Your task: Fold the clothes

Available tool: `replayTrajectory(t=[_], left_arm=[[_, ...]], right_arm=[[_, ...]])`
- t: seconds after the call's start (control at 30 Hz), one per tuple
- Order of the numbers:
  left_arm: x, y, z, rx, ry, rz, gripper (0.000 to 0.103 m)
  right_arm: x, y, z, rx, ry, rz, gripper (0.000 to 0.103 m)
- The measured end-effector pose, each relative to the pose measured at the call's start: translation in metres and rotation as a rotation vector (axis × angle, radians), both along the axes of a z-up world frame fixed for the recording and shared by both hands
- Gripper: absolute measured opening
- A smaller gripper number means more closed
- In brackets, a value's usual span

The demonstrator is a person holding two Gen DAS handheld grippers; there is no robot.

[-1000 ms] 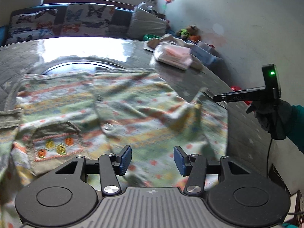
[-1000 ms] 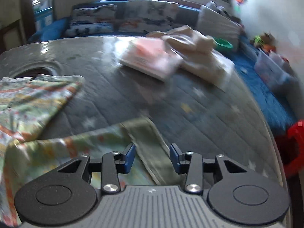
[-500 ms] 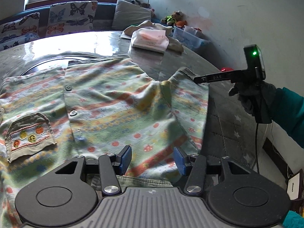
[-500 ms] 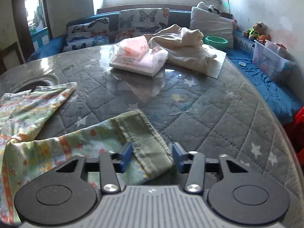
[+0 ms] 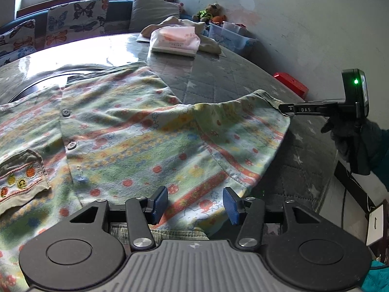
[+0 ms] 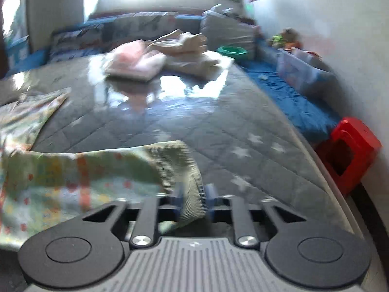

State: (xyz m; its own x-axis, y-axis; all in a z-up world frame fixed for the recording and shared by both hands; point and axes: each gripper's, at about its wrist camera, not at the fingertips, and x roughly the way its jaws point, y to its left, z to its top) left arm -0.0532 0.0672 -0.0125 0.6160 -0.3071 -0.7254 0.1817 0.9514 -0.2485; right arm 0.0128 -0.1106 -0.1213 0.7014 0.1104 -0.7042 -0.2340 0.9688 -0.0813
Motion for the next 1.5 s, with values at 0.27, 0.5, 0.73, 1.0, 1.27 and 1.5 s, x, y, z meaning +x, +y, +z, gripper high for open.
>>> replayTrajectory(t=[0.27,0.5,0.73,1.0,1.27,1.5], left_arm=[[0.008,-0.016,0.012,-0.024,-0.043,-0.049,0.054],[0.014,-0.026,0.003,-0.039,-0.021,-0.06,0.054],[-0.003,0.016,0.021,-0.038,-0.071,0.064,0.054],[-0.017,0.113,0.041,0.114,-0.137,0.434,0.052],[-0.01,0.166,0.029,0.184,-0.093,0.551,0.049],[-0.001,0.177,0.013,0.209,-0.058,0.587,0.044]], right_arm=[[-0.005,0.003,0.023,0.036,-0.063,0.038,0.031],[0.015,0.034,0.008,0.088,0.007,0.139,0.036],[0.016,0.038,0.009,0.068,0.018,0.116,0.039],[-0.017,0.093,0.043,0.113,-0.027,0.354,0.044],[-0.051,0.174,0.047,0.138,0.014,0.619,0.049],[-0.066,0.216,0.036,0.141,0.049,0.72,0.05]])
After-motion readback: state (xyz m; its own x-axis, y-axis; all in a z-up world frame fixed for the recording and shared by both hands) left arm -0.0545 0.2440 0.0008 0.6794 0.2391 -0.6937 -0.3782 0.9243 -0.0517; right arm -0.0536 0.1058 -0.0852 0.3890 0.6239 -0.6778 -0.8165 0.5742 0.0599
